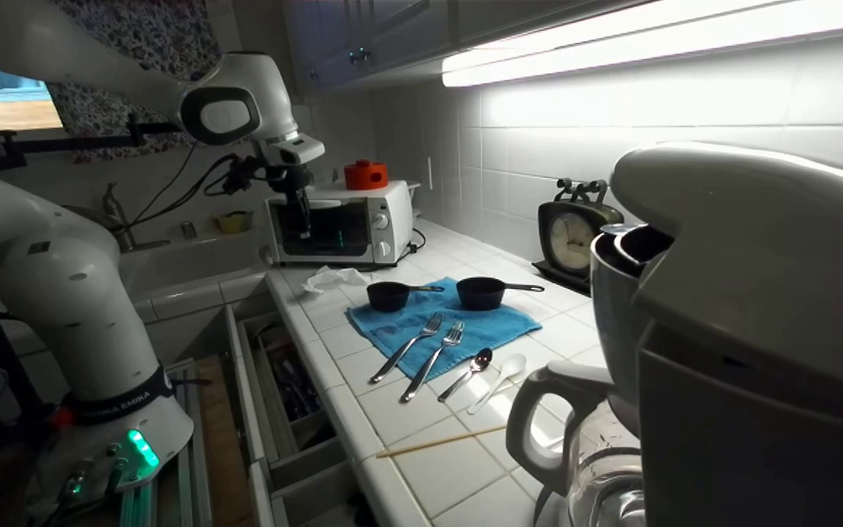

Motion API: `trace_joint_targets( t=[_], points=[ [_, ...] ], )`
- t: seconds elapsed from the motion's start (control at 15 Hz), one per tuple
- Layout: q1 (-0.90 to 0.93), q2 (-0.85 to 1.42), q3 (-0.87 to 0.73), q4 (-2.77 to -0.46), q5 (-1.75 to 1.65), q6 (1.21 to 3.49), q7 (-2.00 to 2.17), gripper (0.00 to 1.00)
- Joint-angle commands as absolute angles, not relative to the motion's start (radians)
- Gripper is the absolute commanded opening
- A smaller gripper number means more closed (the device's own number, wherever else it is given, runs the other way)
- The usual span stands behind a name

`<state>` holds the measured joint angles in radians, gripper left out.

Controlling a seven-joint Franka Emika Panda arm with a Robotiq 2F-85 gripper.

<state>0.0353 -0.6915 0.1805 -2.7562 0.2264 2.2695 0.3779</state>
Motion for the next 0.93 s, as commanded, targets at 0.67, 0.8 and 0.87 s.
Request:
trace_joint_targets(
  t=[0.67, 0.8, 0.87],
  points=[
    [0.011, -0.624, 0.026, -2.753, 0.163, 2.401, 0.105, 1.00],
    [-0.025, -0.588, 0.003, -2.755, 0.161, 2.407, 0.118, 1.00],
    [-0.062, -0.575, 0.001, -2.755, 0.142, 2.400, 0.141, 1.00]
  ],
)
